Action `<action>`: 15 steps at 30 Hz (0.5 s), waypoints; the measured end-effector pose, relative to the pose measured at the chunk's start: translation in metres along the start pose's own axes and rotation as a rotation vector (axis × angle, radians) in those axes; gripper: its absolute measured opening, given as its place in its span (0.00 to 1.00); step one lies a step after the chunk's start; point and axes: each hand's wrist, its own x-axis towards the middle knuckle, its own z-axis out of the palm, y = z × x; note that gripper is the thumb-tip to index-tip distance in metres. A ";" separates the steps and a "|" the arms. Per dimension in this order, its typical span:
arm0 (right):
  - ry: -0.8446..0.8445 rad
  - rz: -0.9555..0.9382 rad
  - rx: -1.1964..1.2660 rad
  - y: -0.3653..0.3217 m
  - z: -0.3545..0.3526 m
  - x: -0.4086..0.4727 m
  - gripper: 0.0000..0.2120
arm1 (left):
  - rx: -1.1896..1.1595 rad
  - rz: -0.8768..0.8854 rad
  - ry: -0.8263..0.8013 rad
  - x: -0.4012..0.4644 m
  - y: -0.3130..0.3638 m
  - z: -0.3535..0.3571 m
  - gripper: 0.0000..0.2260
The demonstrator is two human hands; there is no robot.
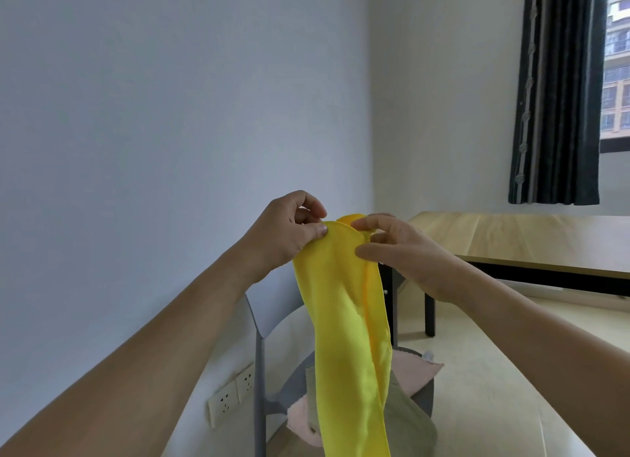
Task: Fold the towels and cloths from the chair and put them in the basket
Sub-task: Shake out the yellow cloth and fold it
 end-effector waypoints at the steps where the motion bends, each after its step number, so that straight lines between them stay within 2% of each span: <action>1: -0.011 -0.022 -0.041 -0.001 0.001 -0.001 0.19 | -0.010 0.000 0.004 0.000 0.001 0.000 0.05; 3: -0.007 -0.064 -0.144 -0.004 0.004 0.000 0.20 | -0.008 -0.002 0.023 0.000 0.003 0.001 0.05; 6: 0.116 -0.120 -0.230 -0.006 0.006 0.001 0.12 | 0.008 -0.018 0.055 -0.003 0.004 0.003 0.05; 9: 0.231 -0.141 -0.215 -0.008 0.002 0.001 0.09 | 0.025 -0.046 -0.074 -0.009 0.002 -0.001 0.04; 11: 0.195 -0.103 -0.161 -0.011 -0.004 0.000 0.12 | 0.054 -0.046 -0.236 -0.015 0.000 -0.005 0.03; 12: 0.172 -0.085 -0.133 -0.013 -0.007 0.000 0.17 | 0.084 -0.030 -0.306 -0.018 0.000 -0.006 0.02; 14: 0.138 -0.079 -0.117 -0.017 -0.011 -0.001 0.26 | 0.147 0.006 -0.398 -0.023 0.000 -0.007 0.06; 15: 0.128 -0.078 -0.116 -0.018 -0.013 -0.002 0.26 | 0.176 0.022 -0.426 -0.025 0.000 -0.007 0.08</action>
